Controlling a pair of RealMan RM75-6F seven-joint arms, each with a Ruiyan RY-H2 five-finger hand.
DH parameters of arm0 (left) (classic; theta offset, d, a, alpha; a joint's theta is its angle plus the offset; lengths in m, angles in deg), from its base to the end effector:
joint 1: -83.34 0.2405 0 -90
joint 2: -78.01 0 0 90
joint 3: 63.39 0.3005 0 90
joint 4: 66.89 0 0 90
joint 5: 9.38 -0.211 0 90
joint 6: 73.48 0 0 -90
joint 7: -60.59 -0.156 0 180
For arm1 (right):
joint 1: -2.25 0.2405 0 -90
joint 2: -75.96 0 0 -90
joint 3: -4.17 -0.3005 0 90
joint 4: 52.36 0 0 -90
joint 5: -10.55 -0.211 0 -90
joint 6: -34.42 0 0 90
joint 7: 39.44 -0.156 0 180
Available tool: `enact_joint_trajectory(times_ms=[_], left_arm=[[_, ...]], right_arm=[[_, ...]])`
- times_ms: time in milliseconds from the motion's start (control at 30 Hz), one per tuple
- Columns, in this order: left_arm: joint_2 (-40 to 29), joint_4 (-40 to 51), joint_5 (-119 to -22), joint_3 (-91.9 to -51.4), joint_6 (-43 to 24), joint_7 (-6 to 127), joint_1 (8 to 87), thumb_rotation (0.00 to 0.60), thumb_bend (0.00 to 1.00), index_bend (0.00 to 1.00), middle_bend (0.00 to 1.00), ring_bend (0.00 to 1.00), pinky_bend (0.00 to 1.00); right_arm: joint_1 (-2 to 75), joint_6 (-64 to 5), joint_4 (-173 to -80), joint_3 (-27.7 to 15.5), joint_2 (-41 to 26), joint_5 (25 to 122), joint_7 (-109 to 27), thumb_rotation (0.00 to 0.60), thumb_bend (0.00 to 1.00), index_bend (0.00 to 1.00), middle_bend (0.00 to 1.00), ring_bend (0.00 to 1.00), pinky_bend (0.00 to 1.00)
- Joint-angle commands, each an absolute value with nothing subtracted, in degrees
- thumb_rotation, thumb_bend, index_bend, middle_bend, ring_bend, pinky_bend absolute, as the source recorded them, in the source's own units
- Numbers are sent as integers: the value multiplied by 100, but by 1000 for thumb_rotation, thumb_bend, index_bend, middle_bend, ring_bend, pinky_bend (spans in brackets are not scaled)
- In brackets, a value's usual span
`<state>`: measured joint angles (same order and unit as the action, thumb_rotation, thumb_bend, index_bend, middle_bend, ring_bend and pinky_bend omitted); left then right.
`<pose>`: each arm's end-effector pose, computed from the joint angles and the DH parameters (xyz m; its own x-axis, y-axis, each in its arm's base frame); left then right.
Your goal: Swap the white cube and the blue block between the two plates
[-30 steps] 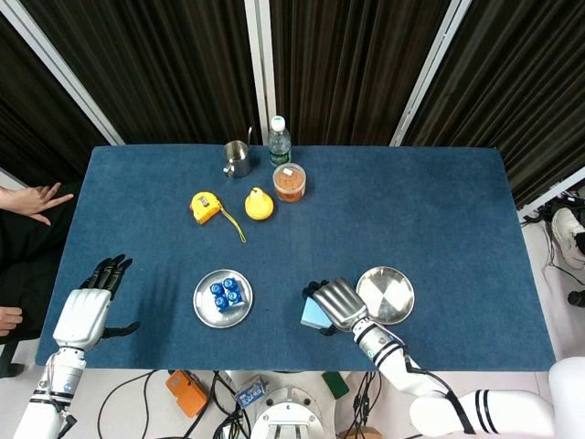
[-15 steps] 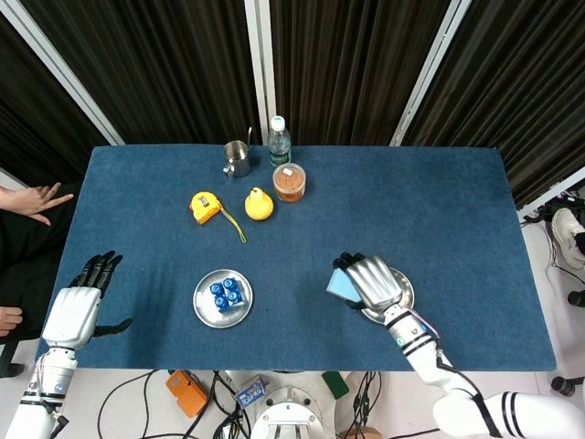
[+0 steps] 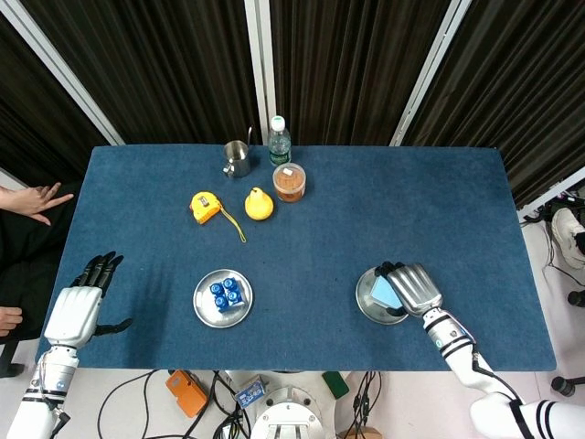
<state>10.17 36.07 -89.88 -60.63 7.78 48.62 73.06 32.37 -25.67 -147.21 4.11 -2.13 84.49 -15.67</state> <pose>-0.3130 0.1997 0.1197 0.3640 0.1656 0.9166 0.9310 -0.0356 -0.3633 -0.2518 -0.2966 0.0206 0.5842 -0.2960 0.7557 -0.7958 -0.3919 0.4616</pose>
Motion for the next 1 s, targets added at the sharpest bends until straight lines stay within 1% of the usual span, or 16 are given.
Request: enact_joint_trajectory(times_ms=[33,67,100,167,200,233,300,367,433,500,567,633,700,767,833,1000], left_arm=[[1023,3606,-9007,-6071,769,4873,7322,600,0,26,18,10,273],[1029,3607,-9024,-6076,772,4882,7333,600,0,26,18,10,273],[1034,3609,-9039,-6081,776,4895,7341,600,0,26,18,10,273],[1047,3610,-9071,-6086,782,4940,7358,600,0,26,18,10,273],[1058,3607,-9094,-6086,789,4975,7373,600,0,26,18,10,272],[1069,3601,-9114,-6081,795,4998,7386,600,0,26,18,10,272],[1094,3574,-9179,-6050,831,5066,7438,600,0,26,18,10,273],[1112,3525,-9274,-5981,876,5122,7505,600,0,26,17,9,265],[1145,3454,-9458,-5863,986,5176,7616,600,2,26,12,3,238],[1133,3259,-9759,-5751,1286,5224,7792,600,7,26,3,0,176],[1035,2941,-9995,-5641,1666,5312,8045,600,10,26,0,0,106],[917,2669,-10052,-5563,1915,5400,8271,600,11,26,0,0,80],[734,2371,-10048,-5526,2133,5650,8494,600,16,26,0,0,73],[649,2233,-10033,-5495,2194,5859,8619,600,22,26,0,0,65],[710,2165,-10242,-5442,2231,5705,8615,600,27,26,0,0,60],[704,2141,-10355,-5517,2321,5779,8661,600,28,26,0,0,60]], right_arm=[[3226,-2464,-14796,503,-44,8458,-1476,600,324,19,201,232,591],[3203,-2508,-14838,528,8,8457,-1352,600,291,0,131,168,550],[3176,-2566,-14868,541,31,8474,-1278,600,240,0,60,97,483],[3099,-2722,-14962,553,67,8544,-1253,599,175,0,5,22,391],[3041,-2816,-15043,578,114,8640,-1333,592,155,0,0,6,358],[2995,-2883,-15110,611,173,8734,-1403,581,143,0,0,1,334],[2870,-3093,-15269,713,352,9021,-1549,533,119,0,0,0,266],[2726,-3336,-15429,834,546,9341,-1719,514,112,0,0,0,220],[2467,-3779,-15583,1023,820,9767,-1847,503,110,0,0,0,166],[2028,-4424,-15605,1280,1106,10134,-1648,497,110,0,0,0,71],[1417,-5193,-15470,1518,1254,10297,-1279,502,110,0,0,0,10],[873,-5873,-15142,1602,1113,10338,-1288,505,110,0,0,0,0],[413,-6323,-14560,1680,868,10343,-1635,503,110,0,0,0,0],[168,-6485,-14134,1705,732,10311,-2214,501,110,0,0,0,0],[113,-6550,-13902,1674,738,10393,-2373,500,111,0,0,0,0],[31,-6588,-13811,1458,715,10384,-2589,497,110,0,0,0,0]])
